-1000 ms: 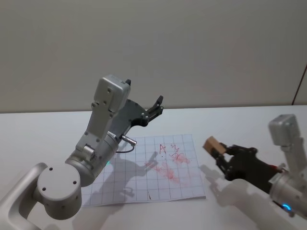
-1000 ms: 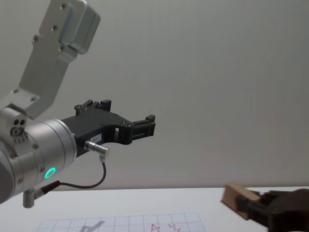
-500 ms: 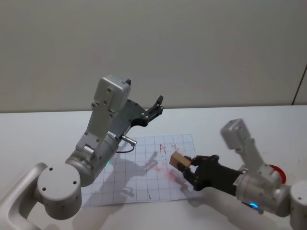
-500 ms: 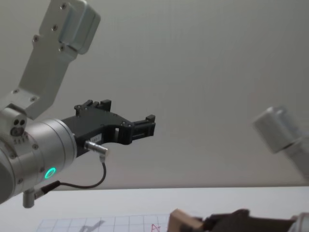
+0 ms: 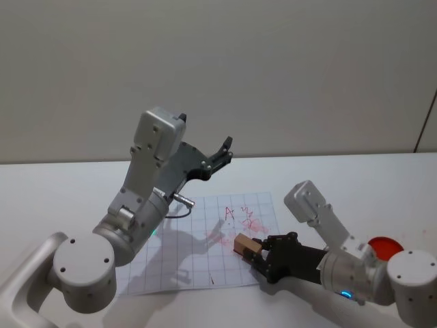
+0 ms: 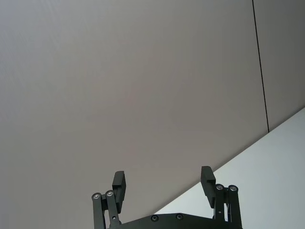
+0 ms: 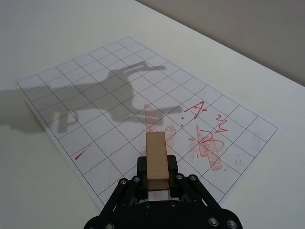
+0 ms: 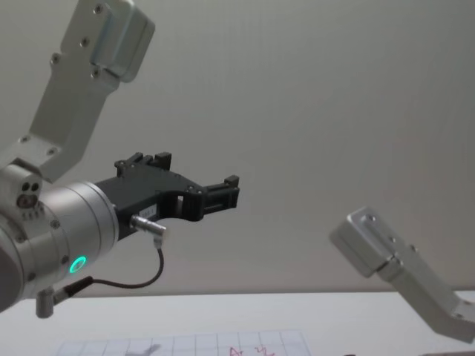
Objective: Use the one hand to pick up the stamp and affix it onto the A4 paper.
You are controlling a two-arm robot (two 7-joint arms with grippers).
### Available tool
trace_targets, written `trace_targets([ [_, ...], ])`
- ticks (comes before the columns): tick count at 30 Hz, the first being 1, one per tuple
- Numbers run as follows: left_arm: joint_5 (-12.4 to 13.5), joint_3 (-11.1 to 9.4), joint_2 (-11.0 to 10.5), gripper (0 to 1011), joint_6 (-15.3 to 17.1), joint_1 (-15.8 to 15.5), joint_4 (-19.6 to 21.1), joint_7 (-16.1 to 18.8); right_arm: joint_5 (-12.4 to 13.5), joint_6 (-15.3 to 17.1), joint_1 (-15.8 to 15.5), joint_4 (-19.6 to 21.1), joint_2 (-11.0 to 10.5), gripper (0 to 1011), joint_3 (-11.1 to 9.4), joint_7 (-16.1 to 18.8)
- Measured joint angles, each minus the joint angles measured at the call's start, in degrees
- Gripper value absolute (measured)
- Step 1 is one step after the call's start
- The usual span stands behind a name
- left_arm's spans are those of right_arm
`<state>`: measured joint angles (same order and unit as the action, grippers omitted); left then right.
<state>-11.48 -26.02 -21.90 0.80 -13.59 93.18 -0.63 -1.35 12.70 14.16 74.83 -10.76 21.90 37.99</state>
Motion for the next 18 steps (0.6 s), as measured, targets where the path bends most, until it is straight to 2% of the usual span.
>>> trace_targets([
  [11,0.0,0.0,0.01,1001,0.0,0.0,0.0,0.0,-1.33,0.39,0.65,-1.83,0.48,219,0.68,-0.34],
  [18,0.0,0.0,0.01,1001,0.0,0.0,0.0,0.0,0.55,-0.09,0.58,-1.37,0.59,219,0.73,-1.57],
])
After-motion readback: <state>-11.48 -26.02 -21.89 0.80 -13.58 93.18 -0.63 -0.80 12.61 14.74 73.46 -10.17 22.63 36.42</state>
